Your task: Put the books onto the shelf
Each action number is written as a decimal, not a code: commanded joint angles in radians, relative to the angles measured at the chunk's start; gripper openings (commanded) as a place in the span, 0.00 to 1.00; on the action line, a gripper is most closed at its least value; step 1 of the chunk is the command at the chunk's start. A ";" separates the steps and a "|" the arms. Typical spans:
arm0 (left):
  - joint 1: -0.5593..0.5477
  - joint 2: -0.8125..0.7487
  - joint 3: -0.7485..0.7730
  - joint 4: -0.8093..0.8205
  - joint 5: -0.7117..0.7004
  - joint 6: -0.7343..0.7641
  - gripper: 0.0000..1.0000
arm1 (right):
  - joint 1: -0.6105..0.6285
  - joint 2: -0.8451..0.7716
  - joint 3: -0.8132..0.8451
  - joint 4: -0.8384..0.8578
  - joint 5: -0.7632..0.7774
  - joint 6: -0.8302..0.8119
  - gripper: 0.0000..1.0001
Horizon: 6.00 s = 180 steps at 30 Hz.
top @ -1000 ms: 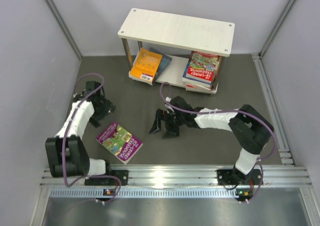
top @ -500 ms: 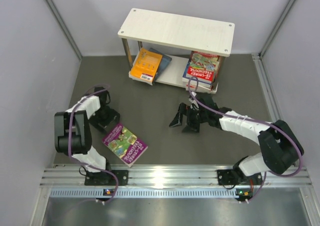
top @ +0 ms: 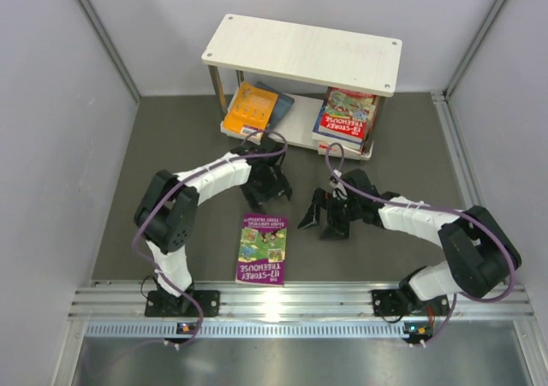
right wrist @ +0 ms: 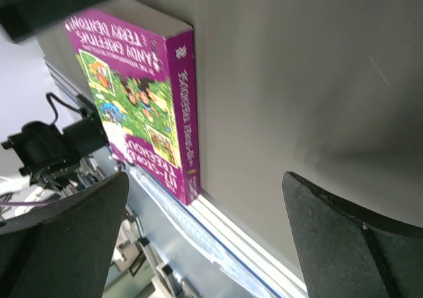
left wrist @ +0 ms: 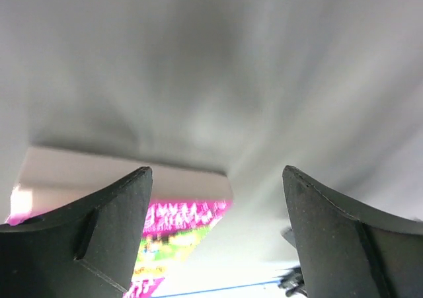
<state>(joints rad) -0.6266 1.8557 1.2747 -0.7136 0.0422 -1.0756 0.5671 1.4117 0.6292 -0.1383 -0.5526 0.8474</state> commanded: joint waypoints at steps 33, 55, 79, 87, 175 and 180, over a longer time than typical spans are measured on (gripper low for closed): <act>-0.053 -0.610 -0.765 0.385 0.160 -0.152 0.82 | 0.241 0.359 -0.123 0.710 -0.030 0.430 0.99; 0.008 -0.932 -0.710 0.355 0.107 -0.141 0.00 | 0.272 0.328 -0.224 0.687 0.005 0.459 0.99; 0.025 -0.940 -0.776 0.327 0.120 -0.083 0.86 | 0.346 0.374 -0.220 1.161 -0.015 0.729 0.00; 0.025 -0.974 -0.600 0.051 0.001 0.017 0.99 | 0.320 0.158 0.005 0.635 0.002 0.509 0.00; 0.025 -1.306 -0.161 -0.652 -0.327 -0.047 0.99 | -0.061 0.894 1.434 0.141 0.128 0.492 0.64; 0.025 -1.305 -0.163 -0.639 -0.323 -0.056 0.99 | -0.059 0.897 1.440 0.106 0.042 0.484 0.68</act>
<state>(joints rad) -0.5972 0.5480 1.1160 -1.3476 -0.2848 -1.1255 0.5037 2.3764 2.0109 -0.0261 -0.4286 1.3602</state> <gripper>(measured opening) 0.989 0.671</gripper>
